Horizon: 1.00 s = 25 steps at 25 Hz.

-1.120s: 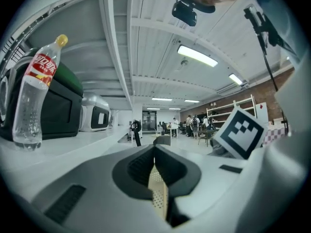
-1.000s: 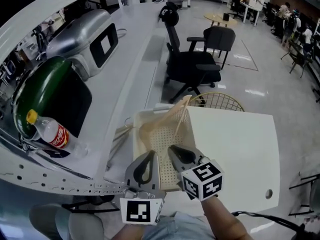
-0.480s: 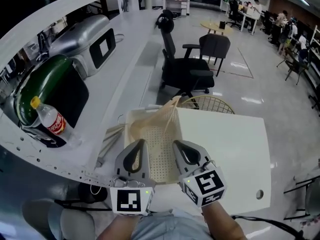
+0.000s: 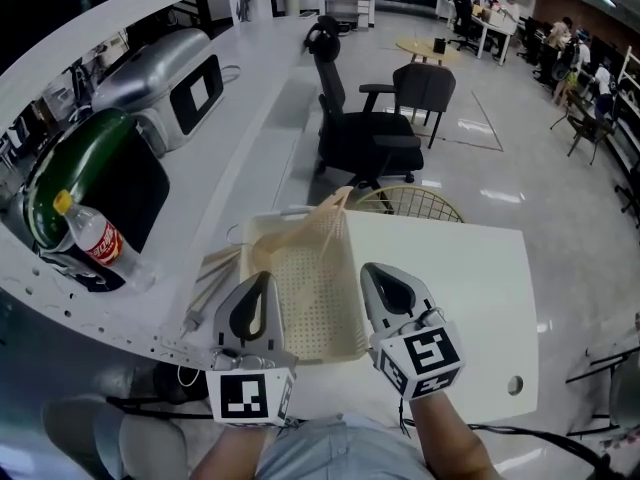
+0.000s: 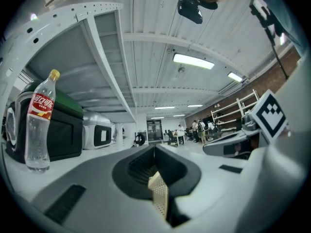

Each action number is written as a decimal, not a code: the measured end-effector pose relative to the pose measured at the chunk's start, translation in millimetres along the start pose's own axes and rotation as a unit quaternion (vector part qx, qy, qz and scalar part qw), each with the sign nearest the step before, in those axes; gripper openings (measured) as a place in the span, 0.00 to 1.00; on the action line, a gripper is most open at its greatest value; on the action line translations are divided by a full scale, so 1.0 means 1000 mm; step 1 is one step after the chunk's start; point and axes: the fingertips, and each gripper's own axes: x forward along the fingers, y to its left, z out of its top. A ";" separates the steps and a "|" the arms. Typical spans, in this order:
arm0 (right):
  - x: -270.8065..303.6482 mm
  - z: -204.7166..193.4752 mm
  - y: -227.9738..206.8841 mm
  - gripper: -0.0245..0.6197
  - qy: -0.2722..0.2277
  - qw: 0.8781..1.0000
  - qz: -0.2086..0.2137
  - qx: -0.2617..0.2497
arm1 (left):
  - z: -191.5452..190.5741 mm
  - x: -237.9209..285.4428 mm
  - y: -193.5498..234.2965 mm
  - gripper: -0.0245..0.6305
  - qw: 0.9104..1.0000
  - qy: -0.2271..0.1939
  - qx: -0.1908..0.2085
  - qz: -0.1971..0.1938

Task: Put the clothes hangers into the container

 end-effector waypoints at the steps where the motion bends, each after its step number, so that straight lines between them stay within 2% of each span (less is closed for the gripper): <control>1: 0.000 0.001 -0.001 0.05 -0.001 1.000 0.000 -0.001 | 0.000 0.000 0.001 0.06 1.000 0.000 0.000 0.001; 25: 0.012 -0.009 -0.004 0.05 0.003 1.000 -0.005 0.006 | -0.009 0.006 0.004 0.06 1.000 0.011 -0.001 0.005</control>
